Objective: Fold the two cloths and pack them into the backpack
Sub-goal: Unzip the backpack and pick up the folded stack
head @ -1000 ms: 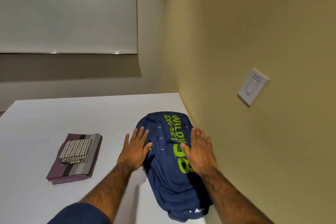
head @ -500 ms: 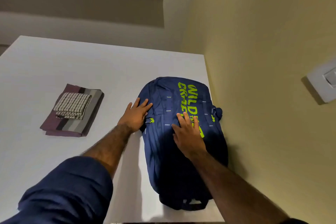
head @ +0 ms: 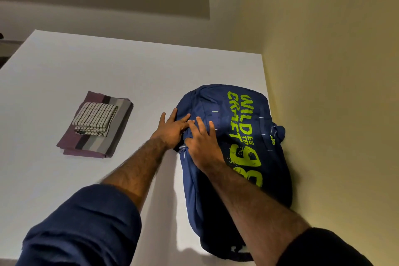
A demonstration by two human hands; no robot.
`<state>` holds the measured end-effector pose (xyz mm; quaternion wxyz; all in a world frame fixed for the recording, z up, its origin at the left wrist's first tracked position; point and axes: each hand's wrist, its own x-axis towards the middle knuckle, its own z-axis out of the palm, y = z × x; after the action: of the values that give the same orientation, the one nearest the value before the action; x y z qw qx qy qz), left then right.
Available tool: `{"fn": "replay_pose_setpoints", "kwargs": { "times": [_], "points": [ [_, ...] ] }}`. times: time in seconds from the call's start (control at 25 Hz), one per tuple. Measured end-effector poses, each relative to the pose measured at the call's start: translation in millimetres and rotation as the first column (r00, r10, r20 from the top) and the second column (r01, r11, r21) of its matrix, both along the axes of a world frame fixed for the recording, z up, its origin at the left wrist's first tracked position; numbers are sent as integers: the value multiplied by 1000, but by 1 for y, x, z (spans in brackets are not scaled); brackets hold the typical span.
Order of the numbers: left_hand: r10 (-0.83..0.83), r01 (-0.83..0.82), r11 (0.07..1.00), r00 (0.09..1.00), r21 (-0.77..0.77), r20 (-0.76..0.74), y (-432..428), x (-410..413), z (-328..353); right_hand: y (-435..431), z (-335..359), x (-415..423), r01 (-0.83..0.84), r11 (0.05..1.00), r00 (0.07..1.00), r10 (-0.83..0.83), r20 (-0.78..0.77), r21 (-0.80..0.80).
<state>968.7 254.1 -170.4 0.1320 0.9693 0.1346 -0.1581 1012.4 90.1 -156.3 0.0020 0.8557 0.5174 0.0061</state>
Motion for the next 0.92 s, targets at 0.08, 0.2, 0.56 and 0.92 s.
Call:
{"fn": "replay_pose_setpoints", "kwargs": {
  "times": [0.08, 0.2, 0.56, 0.92],
  "points": [
    [-1, 1, 1000, 1000, 19, -31, 0, 2, -1, 2, 2, -2, -11, 1000, 1000, 11, -12, 27],
    [-3, 6, 999, 997, 43, -76, -5, 5, -3, -7, -5, -8, 0, 997, 999, 4, -40, 79],
    [50, -39, 996, 988, 76, -148, -16, 7, -10, -55, -6, -28, -36, 991, 996, 45, -73, 129],
    [34, -16, 996, 979, 88, -201, -16, 12, -4, -186, -12, -75, -275, 960, 960, 271, 76, 52]
  ]
}}
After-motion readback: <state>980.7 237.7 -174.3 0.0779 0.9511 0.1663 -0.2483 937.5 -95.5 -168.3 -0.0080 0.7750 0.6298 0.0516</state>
